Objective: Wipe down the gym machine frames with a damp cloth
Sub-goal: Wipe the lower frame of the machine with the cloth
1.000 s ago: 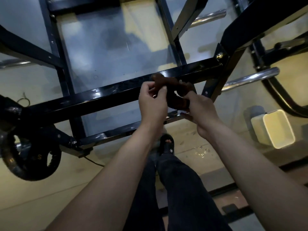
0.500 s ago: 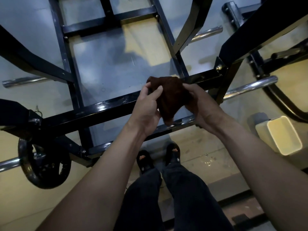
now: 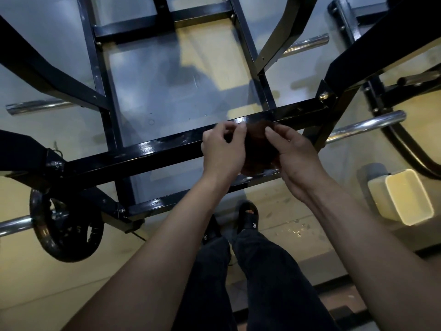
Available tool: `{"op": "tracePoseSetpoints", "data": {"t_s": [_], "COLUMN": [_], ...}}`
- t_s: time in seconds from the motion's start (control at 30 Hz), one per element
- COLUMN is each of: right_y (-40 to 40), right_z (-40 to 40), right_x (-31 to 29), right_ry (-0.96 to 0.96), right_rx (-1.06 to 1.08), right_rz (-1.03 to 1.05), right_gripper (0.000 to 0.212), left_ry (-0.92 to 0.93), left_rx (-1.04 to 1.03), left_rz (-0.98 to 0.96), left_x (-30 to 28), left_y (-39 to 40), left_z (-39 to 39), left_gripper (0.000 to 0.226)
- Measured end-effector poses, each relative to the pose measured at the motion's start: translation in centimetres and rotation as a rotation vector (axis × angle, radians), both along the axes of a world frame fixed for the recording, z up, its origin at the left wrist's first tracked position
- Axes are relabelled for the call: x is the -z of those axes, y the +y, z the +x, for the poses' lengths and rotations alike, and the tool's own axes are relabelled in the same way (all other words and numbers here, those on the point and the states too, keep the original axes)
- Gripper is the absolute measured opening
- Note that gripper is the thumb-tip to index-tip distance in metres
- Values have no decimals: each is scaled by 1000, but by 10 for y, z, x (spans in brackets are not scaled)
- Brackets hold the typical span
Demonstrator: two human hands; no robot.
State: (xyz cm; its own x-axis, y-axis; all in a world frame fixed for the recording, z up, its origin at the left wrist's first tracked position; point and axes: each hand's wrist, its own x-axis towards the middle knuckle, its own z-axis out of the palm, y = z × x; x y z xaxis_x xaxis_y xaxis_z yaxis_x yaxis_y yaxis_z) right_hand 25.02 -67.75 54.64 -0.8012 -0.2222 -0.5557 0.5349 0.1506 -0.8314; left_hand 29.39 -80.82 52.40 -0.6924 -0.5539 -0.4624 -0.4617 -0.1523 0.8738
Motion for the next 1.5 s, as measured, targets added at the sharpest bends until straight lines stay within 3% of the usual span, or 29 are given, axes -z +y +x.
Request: {"op": "tracePoseSetpoints", "data": {"t_s": [0.1, 0.27, 0.47, 0.6, 0.7, 0.77, 0.83, 0.87, 0.93, 0.97, 1.03, 1.17, 1.23, 1.27, 1.33, 1.37, 1.43, 1.5], "right_y": [2, 10, 18, 33, 38, 37, 35, 32, 22, 16, 3, -15, -21, -24, -28, -30, -33, -37], "right_z": [2, -2, -6, -24, -37, -40, -45, -47, -51, -53, -58, -77, -85, -89, -95, -96, -95, -92], "right_x": [-4, -27, -65, -84, -103, -118, -129, -138, -156, -166, -188, -227, -245, -253, -265, -272, -286, -302], "right_ry": [-8, 48, 70, 110, 58, 7, -16, -9, 28, 68, 196, 490, 594, 678, 829, 827, 749, 724], "right_rx": [-10, 9, 208, 397, 442, 379, 239, 145, 12, -33, -130, -540, -772, -842, -864, -834, -739, -676], "right_rz": [-30, 4, 39, 69, 59, 92, 149, 179, 244, 265, 222, 190, 317, 417, 519, 496, 376, 274], "right_gripper": [18, 17, 11, 17, 13, 9, 7, 12, 47, 59, 60, 79, 72, 58, 25, 19, 21, 45], "left_ry": [-19, 61, 36, 24, 54, 51, 32, 33, 67, 91, 134, 96, 8, -15, -10, 11, 63, 53], "left_rx": [85, 161, 73, -145, -135, -53, 3, 58, 236, 304, 444, 800, 848, 850, 831, 814, 780, 755], "left_rz": [-39, -6, -73, 135, 346, 373, 368, 331, 205, 122, -57, -413, -597, -641, -659, -661, -611, -564], "left_x": [-8, -31, -75, -98, -123, -143, -166, -176, -193, -202, -216, -267, -282, -289, -301, -307, -312, -311], "left_y": [9, 14, 17, -3, -14, -17, -21, -23, -29, -35, -47, -74, -88, -94, -104, -107, -115, -124], "left_z": [-1, -2, -11, -19, -27, -35, -43, -46, -47, -47, -47, -44, -46, -47, -44, -40, -31, -24], "left_gripper": [42, 24, 36, 28, 24, 21, 33, 38, 26, 17, 15, 15, 23, 27, 20, 17, 24, 24]}}
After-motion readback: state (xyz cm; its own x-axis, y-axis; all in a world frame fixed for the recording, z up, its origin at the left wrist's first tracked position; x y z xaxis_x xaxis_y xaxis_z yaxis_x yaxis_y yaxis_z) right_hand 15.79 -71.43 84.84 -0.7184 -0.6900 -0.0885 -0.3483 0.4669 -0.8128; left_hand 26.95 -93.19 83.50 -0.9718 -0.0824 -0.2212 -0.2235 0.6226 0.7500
